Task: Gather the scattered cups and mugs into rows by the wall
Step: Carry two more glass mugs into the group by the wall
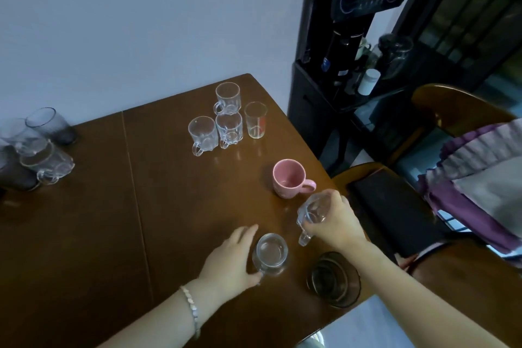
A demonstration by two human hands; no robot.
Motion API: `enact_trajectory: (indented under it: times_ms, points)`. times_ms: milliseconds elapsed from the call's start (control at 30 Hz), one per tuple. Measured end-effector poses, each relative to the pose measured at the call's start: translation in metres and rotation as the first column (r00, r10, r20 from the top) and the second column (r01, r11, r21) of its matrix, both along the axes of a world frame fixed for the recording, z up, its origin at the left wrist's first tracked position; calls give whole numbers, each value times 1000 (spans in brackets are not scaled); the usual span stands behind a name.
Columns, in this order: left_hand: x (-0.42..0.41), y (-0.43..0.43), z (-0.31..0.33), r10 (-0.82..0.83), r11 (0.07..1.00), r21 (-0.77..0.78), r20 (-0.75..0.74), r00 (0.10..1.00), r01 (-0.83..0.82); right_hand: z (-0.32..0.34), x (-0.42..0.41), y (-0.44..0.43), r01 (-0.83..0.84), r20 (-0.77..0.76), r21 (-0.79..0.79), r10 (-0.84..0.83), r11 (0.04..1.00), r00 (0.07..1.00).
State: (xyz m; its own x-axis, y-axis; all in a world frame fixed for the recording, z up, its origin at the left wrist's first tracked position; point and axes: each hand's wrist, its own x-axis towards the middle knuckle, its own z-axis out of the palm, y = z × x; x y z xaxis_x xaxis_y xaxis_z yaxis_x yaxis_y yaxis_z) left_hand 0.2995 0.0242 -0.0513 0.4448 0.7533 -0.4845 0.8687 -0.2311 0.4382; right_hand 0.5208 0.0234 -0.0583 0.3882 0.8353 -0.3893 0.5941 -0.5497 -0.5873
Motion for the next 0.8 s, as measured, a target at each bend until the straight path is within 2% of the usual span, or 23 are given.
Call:
enact_trajectory:
  times_ms: [67, 167, 233, 367, 533, 633, 800]
  points:
    - [22, 6, -7, -76, 997, -1, -55, 996, 76, 15, 3, -5, -5, 3, 74, 5, 997, 1000]
    - [39, 13, -17, -107, 994, -6, -92, 990, 107, 31, 6, -11, 1, -19, 153, 2, 988, 1000]
    - [38, 13, -20, -50, 999, -13, -49, 998, 49, 36, 5, -12, -5, -19, 168, 8, 986, 1000]
    - [9, 7, -20, 192, 981, -50, 128, 973, -187, 41, -9, -11, -105, 11, 134, 105, 985, 994]
    - [-69, -10, -4, 478, 878, -118, 284, 831, -465, 41, -58, -1, -260, 18, 105, 260, 960, 965]
    - [-136, -22, 5, 609, 788, -123, 292, 737, -603, 42, -109, 8, -381, -14, 82, 384, 921, 923]
    - [-262, -37, 15, 760, 620, -41, 281, 586, -784, 36, -222, 22, -527, -53, 58, 530, 848, 846]
